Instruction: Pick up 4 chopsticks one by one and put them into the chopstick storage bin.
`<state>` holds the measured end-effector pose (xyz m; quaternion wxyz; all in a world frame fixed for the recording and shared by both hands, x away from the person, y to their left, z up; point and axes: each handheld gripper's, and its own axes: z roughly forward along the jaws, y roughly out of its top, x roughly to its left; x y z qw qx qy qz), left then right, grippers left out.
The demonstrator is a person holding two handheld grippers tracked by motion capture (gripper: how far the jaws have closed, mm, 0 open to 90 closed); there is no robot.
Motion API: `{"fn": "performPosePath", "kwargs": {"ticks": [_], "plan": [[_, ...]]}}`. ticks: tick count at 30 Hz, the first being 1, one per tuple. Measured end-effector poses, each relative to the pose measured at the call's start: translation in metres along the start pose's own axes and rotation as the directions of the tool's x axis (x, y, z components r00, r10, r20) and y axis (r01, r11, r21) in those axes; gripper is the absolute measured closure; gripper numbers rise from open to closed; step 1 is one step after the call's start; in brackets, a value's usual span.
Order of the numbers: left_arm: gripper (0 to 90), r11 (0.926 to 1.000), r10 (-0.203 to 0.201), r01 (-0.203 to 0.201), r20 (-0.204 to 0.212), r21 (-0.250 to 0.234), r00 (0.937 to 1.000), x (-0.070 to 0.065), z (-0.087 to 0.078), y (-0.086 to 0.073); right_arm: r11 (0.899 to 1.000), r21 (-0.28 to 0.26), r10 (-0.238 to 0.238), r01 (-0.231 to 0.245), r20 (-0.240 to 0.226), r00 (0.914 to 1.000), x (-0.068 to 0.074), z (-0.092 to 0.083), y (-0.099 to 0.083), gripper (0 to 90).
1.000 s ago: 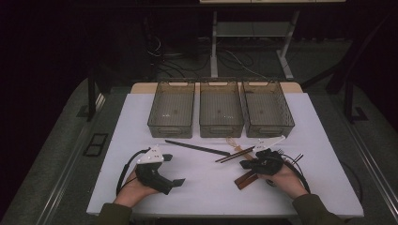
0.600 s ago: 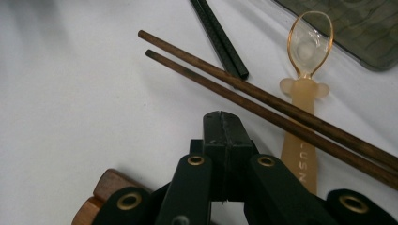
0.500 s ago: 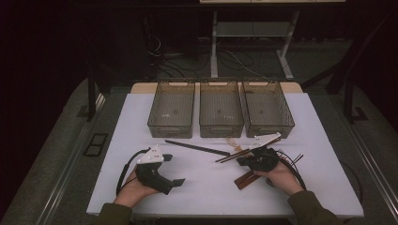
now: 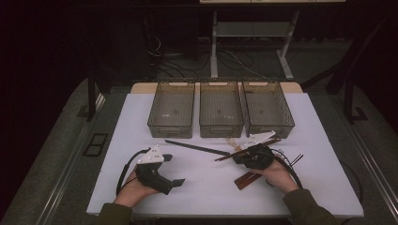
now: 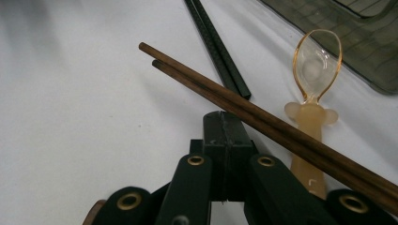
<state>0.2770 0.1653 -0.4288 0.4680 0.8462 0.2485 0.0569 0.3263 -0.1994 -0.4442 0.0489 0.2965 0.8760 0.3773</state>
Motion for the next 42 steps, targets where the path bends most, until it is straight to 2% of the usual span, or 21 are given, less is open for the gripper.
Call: {"fn": "performPosePath", "kwargs": {"ticks": [14, 42], "plan": [[0.0, 1.0, 0.0, 0.0, 0.0, -0.002, 1.0, 0.0, 0.0, 0.0, 1.0, 0.003, -0.002, 0.002, 0.011, 0.9999, -0.001, 0.01, 0.01, 89.9], [0.0, 1.0, -0.008, 0.008, -0.002, -0.004, 1.0, 0.0, 0.0, 0.0, 1.0, 0.002, 0.03, -0.03, 0.046, 0.9985, -0.012, 0.022, 0.022, 89.9]]}}
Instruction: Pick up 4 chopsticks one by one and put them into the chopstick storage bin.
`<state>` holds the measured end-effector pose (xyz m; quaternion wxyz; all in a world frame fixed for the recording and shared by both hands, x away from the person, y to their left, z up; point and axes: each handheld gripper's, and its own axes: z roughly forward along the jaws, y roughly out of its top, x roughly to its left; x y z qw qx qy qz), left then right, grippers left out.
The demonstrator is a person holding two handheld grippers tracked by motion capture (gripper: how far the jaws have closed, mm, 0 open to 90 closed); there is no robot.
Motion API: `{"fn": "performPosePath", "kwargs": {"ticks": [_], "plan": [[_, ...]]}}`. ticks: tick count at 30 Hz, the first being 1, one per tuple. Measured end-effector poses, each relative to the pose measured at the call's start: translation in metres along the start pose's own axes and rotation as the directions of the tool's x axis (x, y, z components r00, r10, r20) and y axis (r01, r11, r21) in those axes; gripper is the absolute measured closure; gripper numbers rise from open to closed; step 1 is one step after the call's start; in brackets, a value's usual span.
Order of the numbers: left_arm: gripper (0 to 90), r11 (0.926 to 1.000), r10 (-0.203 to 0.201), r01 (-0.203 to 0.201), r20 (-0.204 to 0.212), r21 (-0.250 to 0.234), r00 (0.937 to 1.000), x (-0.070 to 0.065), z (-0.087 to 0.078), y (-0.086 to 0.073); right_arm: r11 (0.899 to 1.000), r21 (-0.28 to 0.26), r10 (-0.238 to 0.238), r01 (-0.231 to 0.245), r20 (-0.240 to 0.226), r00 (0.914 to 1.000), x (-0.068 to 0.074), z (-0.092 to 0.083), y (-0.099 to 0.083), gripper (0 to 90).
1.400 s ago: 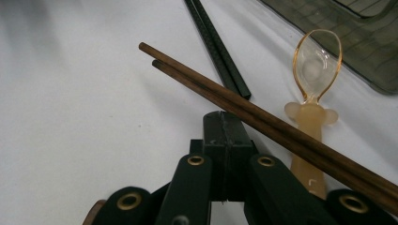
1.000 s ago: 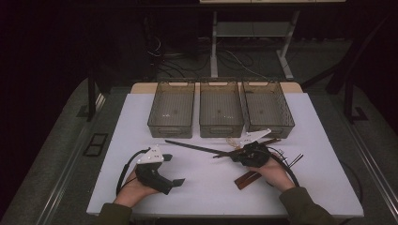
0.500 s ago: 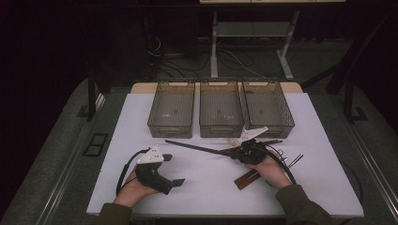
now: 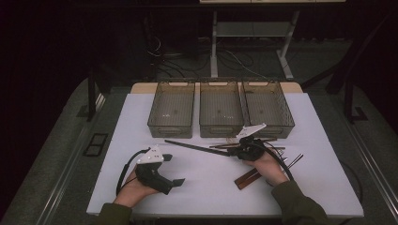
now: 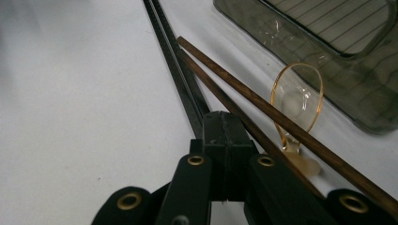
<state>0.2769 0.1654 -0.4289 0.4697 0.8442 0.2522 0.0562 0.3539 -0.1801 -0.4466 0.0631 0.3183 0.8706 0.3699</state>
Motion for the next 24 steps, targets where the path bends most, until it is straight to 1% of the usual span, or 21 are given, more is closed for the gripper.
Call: {"fn": "performPosePath", "kwargs": {"ticks": [10, 14, 20, 24], "plan": [[0.0, 1.0, -0.001, 0.001, 0.0, 0.002, 1.0, 0.0, 0.0, 0.0, 1.0, -0.007, 0.007, -0.007, 0.005, 1.0, -0.004, 0.003, 0.006, 89.9], [0.0, 1.0, -0.001, 0.001, -0.001, -0.002, 1.0, 0.0, 0.0, 0.0, 1.0, 0.001, 0.013, -0.013, 0.013, 0.9998, -0.007, 0.005, 0.012, 89.9], [0.0, 1.0, -0.001, 0.001, -0.001, -0.003, 1.0, 0.0, 0.0, 0.0, 1.0, -0.003, 0.019, -0.019, 0.016, 0.9997, -0.01, 0.006, 0.018, 89.9], [0.0, 1.0, -0.001, 0.001, -0.001, -0.004, 1.0, 0.0, 0.0, 0.0, 1.0, -0.021, 0.018, -0.018, 0.005, 0.9998, -0.01, 0.001, 0.018, 89.9]]}}
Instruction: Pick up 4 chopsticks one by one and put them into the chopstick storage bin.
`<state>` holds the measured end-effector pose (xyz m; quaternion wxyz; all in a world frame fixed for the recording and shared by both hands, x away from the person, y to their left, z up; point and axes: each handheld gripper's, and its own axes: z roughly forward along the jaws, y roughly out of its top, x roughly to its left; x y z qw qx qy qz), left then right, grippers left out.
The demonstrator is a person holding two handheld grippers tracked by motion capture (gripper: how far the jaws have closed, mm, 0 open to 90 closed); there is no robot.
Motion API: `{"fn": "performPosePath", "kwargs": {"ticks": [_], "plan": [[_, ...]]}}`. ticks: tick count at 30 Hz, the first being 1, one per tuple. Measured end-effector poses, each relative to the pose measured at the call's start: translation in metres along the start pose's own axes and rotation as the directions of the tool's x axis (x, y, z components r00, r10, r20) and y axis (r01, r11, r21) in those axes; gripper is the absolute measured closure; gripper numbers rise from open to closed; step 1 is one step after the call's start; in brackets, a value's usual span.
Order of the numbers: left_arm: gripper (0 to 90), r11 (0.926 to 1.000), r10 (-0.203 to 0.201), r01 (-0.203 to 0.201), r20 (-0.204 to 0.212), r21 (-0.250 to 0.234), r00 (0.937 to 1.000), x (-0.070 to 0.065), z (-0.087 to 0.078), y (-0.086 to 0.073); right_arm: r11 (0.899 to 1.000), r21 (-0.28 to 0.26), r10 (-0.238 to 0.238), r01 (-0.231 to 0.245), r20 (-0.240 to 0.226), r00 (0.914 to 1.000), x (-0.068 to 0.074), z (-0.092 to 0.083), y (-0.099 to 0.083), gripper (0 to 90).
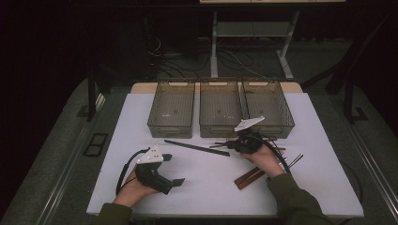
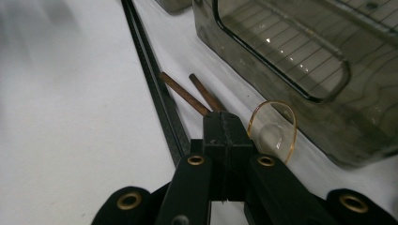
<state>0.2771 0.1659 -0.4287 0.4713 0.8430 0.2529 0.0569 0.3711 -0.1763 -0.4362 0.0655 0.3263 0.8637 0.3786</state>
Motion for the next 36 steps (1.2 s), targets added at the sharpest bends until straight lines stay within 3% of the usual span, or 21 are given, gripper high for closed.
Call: {"fn": "performPosePath", "kwargs": {"ticks": [9, 18, 21, 28, 36], "plan": [[0.0, 1.0, 0.0, 0.0, 0.0, 0.003, 1.0, 0.0, 0.0, 0.0, 0.997, -0.073, 0.014, -0.014, -0.003, 0.9999, -0.009, -0.037, -0.007, 87.6], [0.0, 1.0, -0.001, 0.001, 0.002, 0.0, 1.0, 0.0, 0.0, 0.0, 0.995, -0.09, 0.04, -0.04, 0.002, 0.9992, -0.031, -0.072, -0.024, 70.2], [0.0, 1.0, -0.001, 0.001, 0.002, -0.001, 1.0, 0.0, 0.0, 0.0, 0.995, -0.086, 0.052, -0.052, -0.001, 0.9986, -0.04, -0.081, -0.031, 61.2], [0.0, 1.0, -0.001, 0.001, 0.004, 0.002, 1.0, 0.0, 0.0, 0.0, 0.999, -0.025, 0.036, -0.036, 0.021, 0.9991, -0.059, -0.089, -0.05, 51.8], [0.0, 1.0, -0.001, 0.001, 0.004, 0.003, 1.0, 0.0, 0.001, 0.0, 1.0, 0.016, 0.001, -0.002, 0.037, 0.9993, -0.069, -0.09, -0.055, 52.8]]}}
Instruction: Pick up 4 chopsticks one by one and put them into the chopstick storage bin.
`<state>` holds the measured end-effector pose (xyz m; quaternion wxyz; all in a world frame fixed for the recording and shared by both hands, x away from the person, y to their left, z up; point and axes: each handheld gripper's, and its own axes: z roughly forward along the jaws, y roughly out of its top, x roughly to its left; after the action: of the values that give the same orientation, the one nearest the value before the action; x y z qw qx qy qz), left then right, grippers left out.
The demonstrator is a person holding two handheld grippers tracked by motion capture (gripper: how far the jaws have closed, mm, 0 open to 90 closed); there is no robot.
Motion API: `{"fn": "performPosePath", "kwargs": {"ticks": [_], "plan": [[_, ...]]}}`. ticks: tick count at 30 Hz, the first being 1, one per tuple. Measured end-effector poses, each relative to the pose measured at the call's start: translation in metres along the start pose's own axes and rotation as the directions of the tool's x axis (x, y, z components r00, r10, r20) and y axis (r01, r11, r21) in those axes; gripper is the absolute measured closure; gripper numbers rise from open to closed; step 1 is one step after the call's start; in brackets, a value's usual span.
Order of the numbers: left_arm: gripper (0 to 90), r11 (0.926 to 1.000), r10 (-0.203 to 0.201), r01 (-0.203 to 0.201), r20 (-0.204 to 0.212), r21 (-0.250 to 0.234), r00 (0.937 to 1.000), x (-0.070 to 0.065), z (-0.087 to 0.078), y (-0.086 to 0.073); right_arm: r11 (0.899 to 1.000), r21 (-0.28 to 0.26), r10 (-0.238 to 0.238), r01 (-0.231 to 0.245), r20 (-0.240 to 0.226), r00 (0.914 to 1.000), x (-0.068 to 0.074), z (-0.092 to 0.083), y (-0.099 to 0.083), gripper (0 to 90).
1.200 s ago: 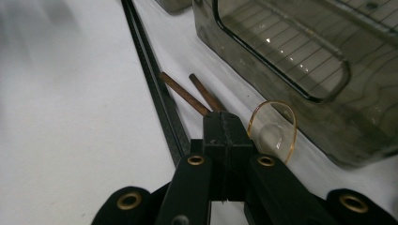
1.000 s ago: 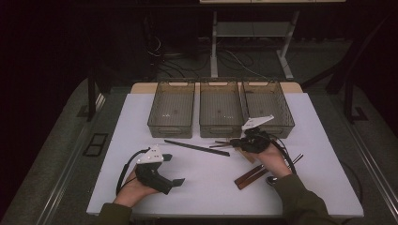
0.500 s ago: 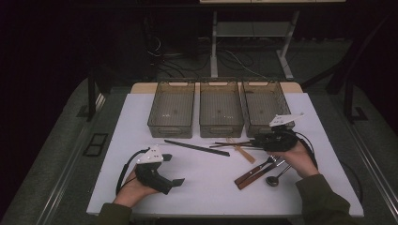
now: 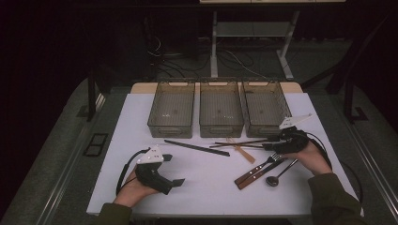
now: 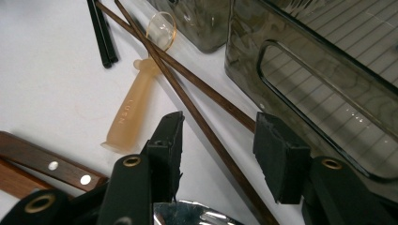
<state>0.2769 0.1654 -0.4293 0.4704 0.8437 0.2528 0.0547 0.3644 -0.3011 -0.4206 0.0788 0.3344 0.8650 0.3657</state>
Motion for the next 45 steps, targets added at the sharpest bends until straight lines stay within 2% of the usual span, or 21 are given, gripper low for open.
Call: {"fn": "performPosePath", "kwargs": {"ticks": [2, 12, 17, 26, 34, 40, 42, 43, 45], "plan": [[0.0, 1.0, -0.001, 0.001, -0.001, 0.0, 1.0, 0.0, 0.0, 0.0, 1.0, 0.01, -0.02, 0.02, 0.0, 0.9998, 0.0, 0.003, 0.001, 53.2], [0.0, 1.0, -0.001, 0.001, 0.001, 0.004, 1.0, 0.001, 0.0, 0.0, 0.997, 0.07, -0.024, 0.027, -0.04, 0.9989, -0.01, 0.019, -0.001, 60.0], [0.0, 1.0, 0.002, -0.002, 0.002, 0.004, 1.0, 0.001, 0.001, 0.0, 0.994, 0.089, -0.062, 0.067, -0.062, 0.9962, -0.008, 0.025, -0.001, 62.2], [0.0, 1.0, -0.001, 0.001, 0.003, 0.005, 1.0, 0.0, 0.001, -0.001, 0.987, 0.099, -0.122, 0.125, -0.037, 0.9918, -0.006, 0.03, -0.002, 71.9], [0.0, 1.0, 0.0, 0.0, 0.004, 0.005, 1.0, 0.0, 0.001, -0.001, 0.98, 0.098, -0.17, 0.175, -0.055, 0.9839, -0.005, 0.028, -0.002, 76.7], [0.0, 1.0, 0.001, -0.001, 0.005, 0.004, 1.0, 0.0, 0.001, -0.001, 0.976, 0.095, -0.189, 0.195, -0.075, 0.9792, -0.005, 0.026, -0.003, 82.1], [0.0, 1.0, 0.0, 0.0, 0.005, 0.004, 1.0, 0.0, 0.001, -0.001, 0.973, 0.098, -0.202, 0.21, -0.084, 0.9758, -0.005, 0.026, -0.003, 82.6], [0.0, 1.0, 0.001, -0.001, 0.005, 0.005, 1.0, 0.0, 0.001, -0.001, 0.967, 0.109, -0.223, 0.232, -0.091, 0.9707, -0.005, 0.026, -0.002, 83.2], [0.0, 1.0, 0.001, -0.001, 0.005, 0.005, 1.0, 0.0, 0.001, -0.001, 0.961, 0.115, -0.242, 0.252, -0.093, 0.9659, -0.003, 0.026, -0.001, 83.7]]}}
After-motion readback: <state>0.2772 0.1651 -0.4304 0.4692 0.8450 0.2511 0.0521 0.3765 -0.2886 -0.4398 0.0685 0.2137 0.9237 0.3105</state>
